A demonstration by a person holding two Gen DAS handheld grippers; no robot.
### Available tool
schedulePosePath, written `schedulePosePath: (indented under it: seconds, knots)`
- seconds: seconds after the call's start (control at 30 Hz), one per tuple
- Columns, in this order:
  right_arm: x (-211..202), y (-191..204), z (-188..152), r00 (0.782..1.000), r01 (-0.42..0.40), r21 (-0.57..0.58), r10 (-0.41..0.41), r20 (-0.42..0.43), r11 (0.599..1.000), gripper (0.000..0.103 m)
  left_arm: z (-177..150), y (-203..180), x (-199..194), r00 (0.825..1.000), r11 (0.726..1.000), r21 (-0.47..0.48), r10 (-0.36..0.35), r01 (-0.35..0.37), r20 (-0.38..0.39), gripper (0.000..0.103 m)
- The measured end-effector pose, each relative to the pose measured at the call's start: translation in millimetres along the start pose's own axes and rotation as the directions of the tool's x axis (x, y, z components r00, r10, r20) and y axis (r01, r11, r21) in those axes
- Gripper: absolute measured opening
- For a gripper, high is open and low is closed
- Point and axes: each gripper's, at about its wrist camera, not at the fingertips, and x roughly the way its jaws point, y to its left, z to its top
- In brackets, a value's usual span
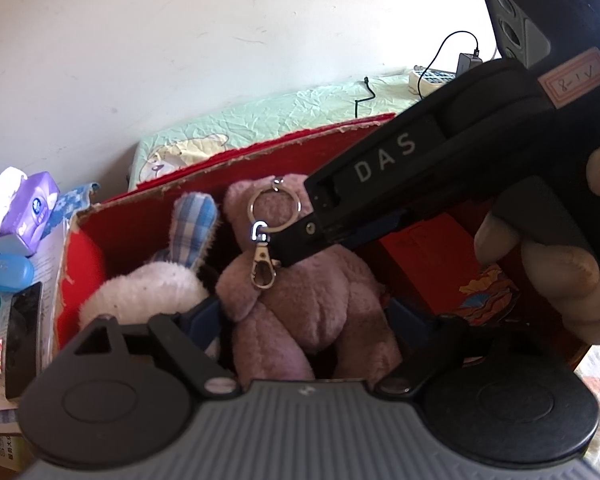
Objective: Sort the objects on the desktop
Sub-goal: 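Carry the pink teddy bear into the red box beside the bunny, then open the right tool and withdraw it toward the yellow tiger plush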
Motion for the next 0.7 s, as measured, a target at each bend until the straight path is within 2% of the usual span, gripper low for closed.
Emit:
schedulePosePath:
  seconds: [0.5,0.7]
  knots:
    - [-2.2,-0.1,0.6,1.0,0.001,0.014,-0.002,0.007,1.0,0.049,-5.1,2.8,3.2,1.0,1.0,-0.005,-0.01,0.01,0.007,0.089]
    - [-6.6,-1.8,-0.2,1.0,-0.003,0.042,0.001,0.031,0.999,0.054,-6.8,5.8,6.0,1.0,1.0,-0.01,-0.022,0.022,0.014,0.09]
